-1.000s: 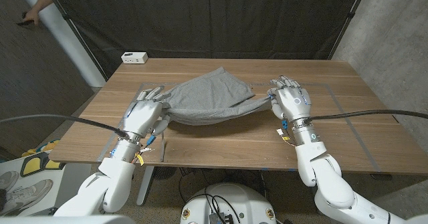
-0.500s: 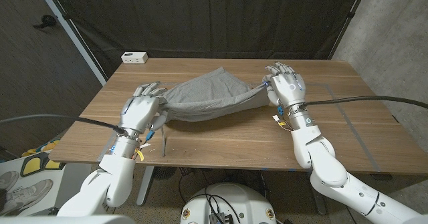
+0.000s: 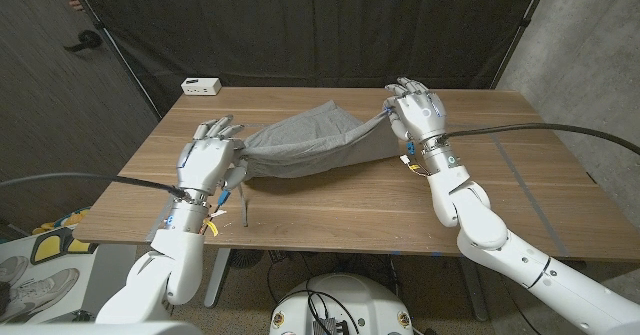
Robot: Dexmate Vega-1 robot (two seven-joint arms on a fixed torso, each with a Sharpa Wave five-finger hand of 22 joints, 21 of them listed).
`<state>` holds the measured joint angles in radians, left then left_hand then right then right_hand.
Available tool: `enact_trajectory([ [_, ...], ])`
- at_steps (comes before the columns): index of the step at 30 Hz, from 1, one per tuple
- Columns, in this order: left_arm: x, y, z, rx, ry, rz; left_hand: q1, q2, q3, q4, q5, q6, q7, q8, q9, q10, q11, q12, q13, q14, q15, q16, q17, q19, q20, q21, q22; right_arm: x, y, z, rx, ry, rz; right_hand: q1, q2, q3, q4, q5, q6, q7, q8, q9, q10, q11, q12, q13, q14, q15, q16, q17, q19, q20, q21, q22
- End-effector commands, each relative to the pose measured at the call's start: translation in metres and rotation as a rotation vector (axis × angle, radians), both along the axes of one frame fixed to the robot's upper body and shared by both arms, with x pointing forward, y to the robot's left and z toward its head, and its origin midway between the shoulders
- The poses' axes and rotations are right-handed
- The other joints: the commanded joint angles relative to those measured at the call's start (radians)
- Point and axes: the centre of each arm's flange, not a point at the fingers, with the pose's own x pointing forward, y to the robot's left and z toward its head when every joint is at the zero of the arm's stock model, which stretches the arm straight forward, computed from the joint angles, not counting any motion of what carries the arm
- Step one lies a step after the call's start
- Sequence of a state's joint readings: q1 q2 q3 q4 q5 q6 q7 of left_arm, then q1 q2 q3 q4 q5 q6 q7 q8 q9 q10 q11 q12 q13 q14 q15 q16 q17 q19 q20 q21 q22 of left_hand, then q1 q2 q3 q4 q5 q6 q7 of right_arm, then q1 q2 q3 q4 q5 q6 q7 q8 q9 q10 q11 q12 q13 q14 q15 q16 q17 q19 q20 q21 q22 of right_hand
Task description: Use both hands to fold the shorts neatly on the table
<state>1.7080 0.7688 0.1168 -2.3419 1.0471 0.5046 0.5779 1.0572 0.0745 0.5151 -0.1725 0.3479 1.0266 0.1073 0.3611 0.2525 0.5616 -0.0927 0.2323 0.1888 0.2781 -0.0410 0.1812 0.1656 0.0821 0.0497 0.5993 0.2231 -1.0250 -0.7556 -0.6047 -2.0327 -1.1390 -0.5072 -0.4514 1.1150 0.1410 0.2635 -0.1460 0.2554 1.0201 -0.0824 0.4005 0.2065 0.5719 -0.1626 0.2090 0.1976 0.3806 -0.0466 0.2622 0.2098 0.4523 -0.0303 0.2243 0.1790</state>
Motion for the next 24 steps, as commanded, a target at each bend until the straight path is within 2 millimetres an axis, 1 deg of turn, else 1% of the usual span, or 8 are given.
enact_trajectory([
  [1, -0.002, -0.002, 0.007, -0.016, -0.060, 0.040, 0.008, 0.000, 0.011, 0.002, 0.018, 0.125, -0.012, 0.151, 0.158, 0.009, -0.003, -0.003, 0.002, 0.016, -0.036, 0.006, 0.003, 0.003, -0.007, 0.008, 0.003, 0.023, 0.007, 0.030, -0.028, -0.020, 0.041, 0.010, -0.003, -0.001, 0.005, 0.007, 0.012, 0.002, 0.009, 0.002, 0.006, -0.001, 0.000, 0.002, 0.009, -0.171, -0.003, 0.002, 0.001, 0.002, 0.004, 0.005],
  [9, 0.000, -0.004, 0.011, -0.034, -0.066, 0.069, 0.005, -0.005, 0.018, 0.004, 0.037, 0.125, -0.014, 0.156, 0.164, 0.018, -0.004, -0.004, 0.003, 0.021, -0.035, 0.006, 0.004, 0.005, -0.005, 0.014, 0.005, 0.039, 0.014, 0.046, -0.062, -0.018, 0.058, 0.010, -0.005, 0.000, 0.005, 0.009, 0.014, -0.001, 0.009, 0.002, 0.008, -0.001, -0.001, 0.002, 0.012, -0.171, -0.008, 0.000, 0.002, 0.004, 0.004, 0.005],
  [10, 0.000, -0.004, 0.012, -0.029, -0.063, 0.070, 0.004, -0.006, 0.020, 0.004, 0.042, 0.122, -0.015, 0.157, 0.166, 0.014, -0.009, -0.006, 0.003, 0.021, -0.035, 0.006, 0.004, 0.004, -0.006, 0.016, 0.005, 0.041, 0.015, 0.048, -0.070, -0.013, 0.056, 0.010, -0.005, 0.000, 0.006, 0.010, 0.014, -0.001, 0.009, 0.002, 0.008, -0.002, -0.001, 0.002, 0.012, -0.171, -0.008, 0.000, 0.001, 0.003, 0.004, 0.005],
  [11, 0.001, -0.004, 0.013, -0.030, -0.054, 0.076, 0.002, -0.007, 0.023, 0.005, 0.047, 0.119, -0.016, 0.157, 0.168, 0.011, -0.002, -0.008, 0.003, 0.021, -0.035, 0.005, 0.004, 0.004, -0.005, 0.017, 0.005, 0.043, 0.015, 0.049, -0.072, -0.013, 0.058, 0.009, -0.005, 0.000, 0.006, 0.010, 0.013, -0.002, 0.009, 0.002, 0.008, -0.002, -0.001, 0.001, 0.013, -0.171, -0.008, 0.000, 0.001, 0.003, 0.003, 0.005],
  [15, 0.003, -0.005, 0.017, -0.040, -0.031, 0.091, -0.001, -0.009, 0.028, 0.006, 0.060, 0.100, -0.022, 0.155, 0.174, 0.004, -0.002, -0.013, 0.004, 0.014, -0.035, 0.002, 0.005, 0.001, -0.006, 0.021, 0.006, 0.052, 0.017, 0.056, -0.083, -0.006, 0.060, 0.009, -0.005, 0.000, 0.006, 0.011, 0.013, -0.002, 0.008, 0.001, 0.008, -0.004, -0.002, 0.001, 0.014, -0.172, -0.010, -0.001, 0.000, 0.003, 0.003, 0.005],
  [19, 0.003, -0.007, 0.019, -0.036, -0.048, 0.111, -0.003, -0.010, 0.033, 0.008, 0.068, 0.087, -0.026, 0.154, 0.179, 0.003, 0.001, -0.015, 0.005, 0.013, -0.036, 0.001, 0.005, 0.000, -0.006, 0.024, 0.007, 0.060, 0.019, 0.061, -0.092, -0.005, 0.059, 0.010, -0.005, 0.001, 0.006, 0.012, 0.015, -0.002, 0.008, 0.001, 0.008, -0.005, -0.003, 0.001, 0.015, -0.173, -0.012, -0.002, 0.002, 0.005, 0.003, 0.005],
  [24, 0.007, -0.011, 0.018, -0.013, -0.121, 0.178, -0.006, -0.010, 0.037, 0.009, 0.077, 0.076, -0.026, 0.150, 0.178, 0.007, -0.002, -0.015, 0.005, 0.021, -0.041, 0.003, 0.004, 0.008, -0.009, 0.032, 0.009, 0.069, 0.023, 0.071, -0.105, 0.002, 0.059, 0.009, -0.005, -0.001, 0.007, 0.014, 0.013, -0.002, 0.007, 0.001, 0.008, -0.007, -0.004, 0.001, 0.016, -0.174, -0.013, -0.001, 0.001, 0.003, 0.002, 0.005],
])
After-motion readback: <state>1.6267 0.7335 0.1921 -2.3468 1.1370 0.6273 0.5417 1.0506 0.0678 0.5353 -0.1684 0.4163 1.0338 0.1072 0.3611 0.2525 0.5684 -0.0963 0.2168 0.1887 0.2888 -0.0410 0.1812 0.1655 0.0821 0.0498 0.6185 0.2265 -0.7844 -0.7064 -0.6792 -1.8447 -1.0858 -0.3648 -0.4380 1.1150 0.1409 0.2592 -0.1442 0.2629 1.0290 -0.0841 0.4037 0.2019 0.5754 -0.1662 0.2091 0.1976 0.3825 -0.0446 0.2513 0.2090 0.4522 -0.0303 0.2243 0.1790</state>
